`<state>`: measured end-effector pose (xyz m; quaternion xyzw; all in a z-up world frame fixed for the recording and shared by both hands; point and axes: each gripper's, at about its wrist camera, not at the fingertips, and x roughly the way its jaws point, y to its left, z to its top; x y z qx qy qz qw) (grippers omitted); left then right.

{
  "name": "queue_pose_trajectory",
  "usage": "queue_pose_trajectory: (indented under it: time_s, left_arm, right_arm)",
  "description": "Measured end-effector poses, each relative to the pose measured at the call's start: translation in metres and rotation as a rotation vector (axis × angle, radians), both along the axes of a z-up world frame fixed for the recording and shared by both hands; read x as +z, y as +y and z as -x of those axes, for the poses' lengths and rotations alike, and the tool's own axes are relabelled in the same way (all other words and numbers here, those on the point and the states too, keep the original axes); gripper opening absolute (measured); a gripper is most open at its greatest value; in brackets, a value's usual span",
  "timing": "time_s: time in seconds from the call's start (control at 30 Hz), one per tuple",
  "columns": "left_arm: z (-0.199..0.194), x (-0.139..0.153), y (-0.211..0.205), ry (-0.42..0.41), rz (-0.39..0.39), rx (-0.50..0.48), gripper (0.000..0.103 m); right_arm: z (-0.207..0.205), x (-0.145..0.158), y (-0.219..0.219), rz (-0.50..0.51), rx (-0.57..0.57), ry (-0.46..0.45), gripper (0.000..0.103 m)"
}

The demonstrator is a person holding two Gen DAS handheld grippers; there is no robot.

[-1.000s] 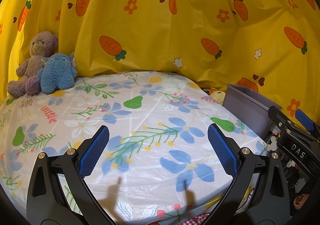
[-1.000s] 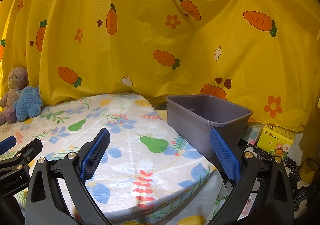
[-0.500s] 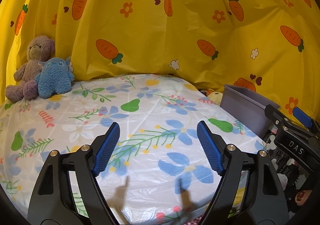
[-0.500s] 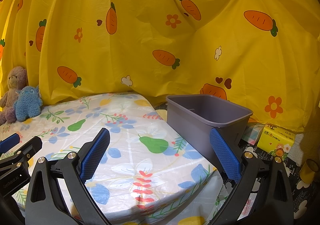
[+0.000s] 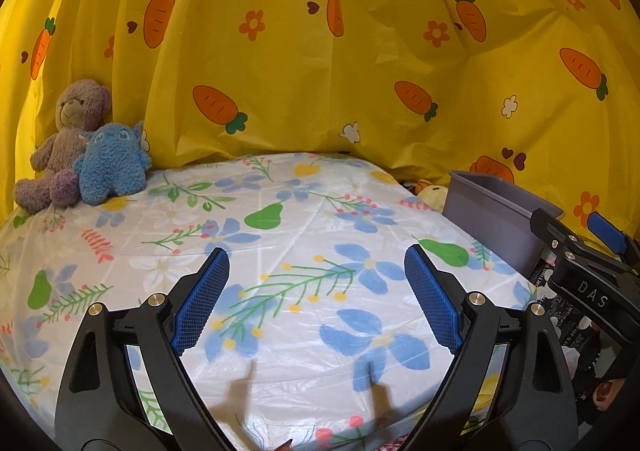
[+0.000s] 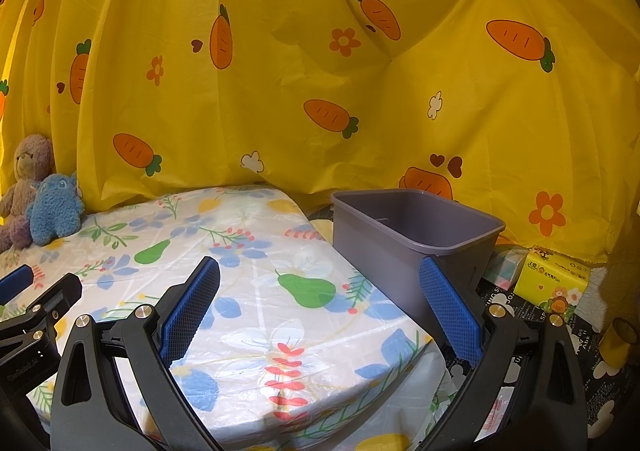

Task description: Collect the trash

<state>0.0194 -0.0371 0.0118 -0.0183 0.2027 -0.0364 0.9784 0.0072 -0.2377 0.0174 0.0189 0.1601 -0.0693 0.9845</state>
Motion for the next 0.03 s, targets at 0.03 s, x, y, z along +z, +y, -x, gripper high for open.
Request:
queue_pose_trajectory:
  time_s: [0.03]
  left_arm:
    - [0.0,-0.0002,-0.0001,0.001,-0.003,0.006,0.094]
  right_arm:
    - [-0.0001,-0.0003,-0.0001,0.0,0.001,0.0,0.096]
